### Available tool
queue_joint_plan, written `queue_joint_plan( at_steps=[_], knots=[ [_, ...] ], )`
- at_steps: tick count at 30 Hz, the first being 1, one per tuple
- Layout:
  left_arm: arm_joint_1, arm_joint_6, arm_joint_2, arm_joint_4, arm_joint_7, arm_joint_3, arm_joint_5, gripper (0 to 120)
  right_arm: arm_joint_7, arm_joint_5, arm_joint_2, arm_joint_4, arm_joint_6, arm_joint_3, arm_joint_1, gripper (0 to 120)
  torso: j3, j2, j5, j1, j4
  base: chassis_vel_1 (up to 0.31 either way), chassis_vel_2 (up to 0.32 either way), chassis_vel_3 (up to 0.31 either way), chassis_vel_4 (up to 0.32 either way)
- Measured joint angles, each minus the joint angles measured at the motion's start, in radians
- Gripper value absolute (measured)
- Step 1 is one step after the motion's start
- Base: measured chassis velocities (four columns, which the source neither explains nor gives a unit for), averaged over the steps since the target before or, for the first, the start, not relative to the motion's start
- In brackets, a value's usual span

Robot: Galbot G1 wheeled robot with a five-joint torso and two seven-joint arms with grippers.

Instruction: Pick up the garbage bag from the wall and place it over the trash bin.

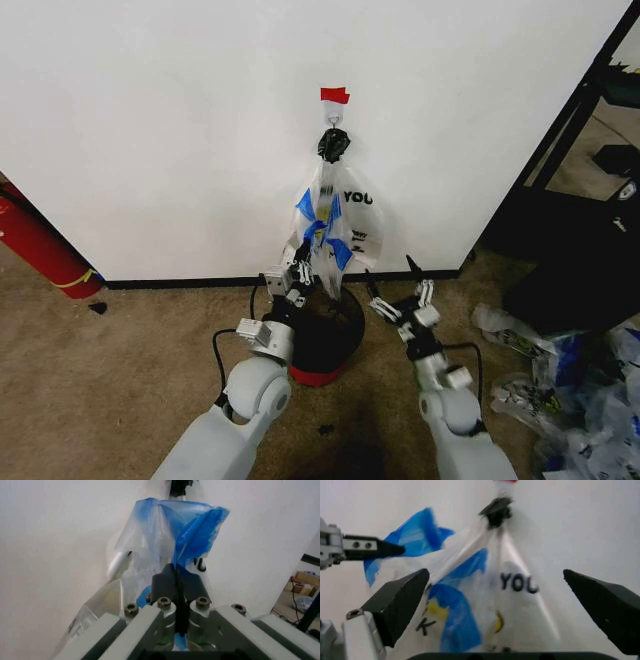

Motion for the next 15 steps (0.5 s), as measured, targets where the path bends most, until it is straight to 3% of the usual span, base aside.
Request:
queue_joint_plan(
  at_steps=[9, 15],
  knots=[
    [0.014, 0.002, 0.007, -0.015, 0.0, 0.005, 0.001, 0, 0.063, -0.203, -0.086, -0.075, -0.108, -0.083, 0.125, 100, 0.0, 0.0, -0.0001, 0.0, -0.0001, 0.0, 0.0, 0.0, 0.0],
    [0.017, 0.002, 0.011, -0.018, 0.0, 0.004, 0.003, 0, 0.086, -0.213, -0.117, -0.081, -0.21, -0.101, 0.149, 95, 0.0, 0.0, -0.0002, 0.0, -0.0002, 0.0, 0.0, 0.0, 0.0]
  ],
)
